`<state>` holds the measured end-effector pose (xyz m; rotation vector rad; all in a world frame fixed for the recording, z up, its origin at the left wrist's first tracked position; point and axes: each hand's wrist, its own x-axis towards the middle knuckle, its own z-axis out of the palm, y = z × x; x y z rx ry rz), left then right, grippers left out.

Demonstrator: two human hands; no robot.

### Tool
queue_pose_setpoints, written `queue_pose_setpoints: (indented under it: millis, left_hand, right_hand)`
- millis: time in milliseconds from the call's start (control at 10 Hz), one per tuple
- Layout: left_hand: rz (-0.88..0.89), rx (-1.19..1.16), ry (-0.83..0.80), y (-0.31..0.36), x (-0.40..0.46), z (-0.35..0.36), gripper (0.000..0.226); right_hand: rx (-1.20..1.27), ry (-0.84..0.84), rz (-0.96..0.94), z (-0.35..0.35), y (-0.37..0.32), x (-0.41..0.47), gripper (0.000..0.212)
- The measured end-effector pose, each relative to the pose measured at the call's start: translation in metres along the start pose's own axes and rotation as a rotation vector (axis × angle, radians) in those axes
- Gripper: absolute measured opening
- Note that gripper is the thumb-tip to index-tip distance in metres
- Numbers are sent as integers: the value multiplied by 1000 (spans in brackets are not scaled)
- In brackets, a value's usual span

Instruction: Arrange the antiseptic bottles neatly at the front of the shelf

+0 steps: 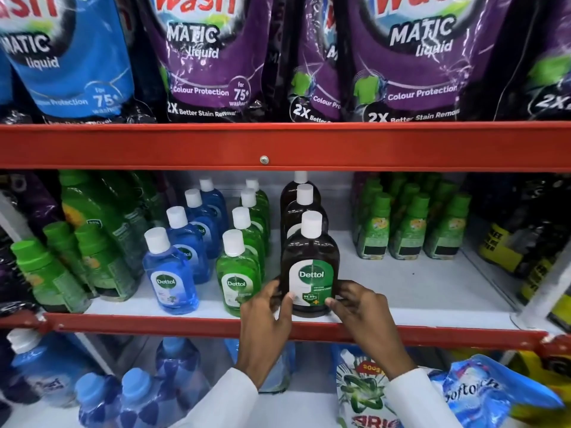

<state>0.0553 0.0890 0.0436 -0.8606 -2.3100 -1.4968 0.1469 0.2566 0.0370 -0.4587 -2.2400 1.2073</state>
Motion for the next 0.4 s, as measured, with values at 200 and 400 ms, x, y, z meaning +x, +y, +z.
queue_pose_setpoints:
  millis: [200, 400]
  left_hand:
    - [-12, -14, 22, -4, -3, 2, 26]
    - [-8, -17, 24, -7, -3, 1, 32]
  right_hand:
    - [18, -16, 20, 0, 3, 3, 28]
    - [46, -19, 35, 1, 2, 2, 29]
